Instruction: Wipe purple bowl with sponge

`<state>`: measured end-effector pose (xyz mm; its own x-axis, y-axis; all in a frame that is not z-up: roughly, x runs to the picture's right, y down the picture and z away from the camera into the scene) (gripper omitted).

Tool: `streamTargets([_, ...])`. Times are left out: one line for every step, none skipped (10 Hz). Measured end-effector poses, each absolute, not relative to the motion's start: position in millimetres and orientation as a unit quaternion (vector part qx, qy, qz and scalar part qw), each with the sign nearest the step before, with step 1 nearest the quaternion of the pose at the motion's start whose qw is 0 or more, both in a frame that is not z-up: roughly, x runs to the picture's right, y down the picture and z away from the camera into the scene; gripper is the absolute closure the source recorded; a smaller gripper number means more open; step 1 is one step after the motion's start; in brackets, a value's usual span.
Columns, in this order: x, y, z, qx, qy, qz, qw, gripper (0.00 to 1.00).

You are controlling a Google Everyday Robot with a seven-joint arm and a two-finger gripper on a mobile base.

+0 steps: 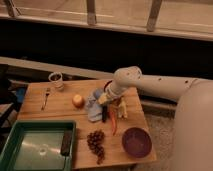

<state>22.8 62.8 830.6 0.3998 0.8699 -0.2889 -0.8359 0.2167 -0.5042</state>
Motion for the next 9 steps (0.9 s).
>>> streamTargets([33, 69, 825, -0.298, -0.023, 0.552, 0.778, 1.0])
streamTargets([43, 77, 819, -0.295, -0.019, 0.557, 0.776, 1.0])
streamTargets([55, 89, 809, -0.291, -0.013, 0.563, 0.773, 1.0])
streamTargets([69, 104, 799, -0.289, -0.005, 0.571, 0.768, 1.0])
streamTargets([82, 116, 792, -0.289, 0.002, 0.578, 0.763, 1.0])
streamTargets([98, 131, 784, -0.289, 0.01, 0.59, 0.754, 1.0])
streamTargets([112, 143, 778, -0.29, 0.016, 0.601, 0.745, 1.0])
streamTargets([128, 156, 772, -0.295, 0.018, 0.61, 0.736, 1.0])
streamTargets([141, 164, 768, -0.298, 0.019, 0.616, 0.729, 1.0])
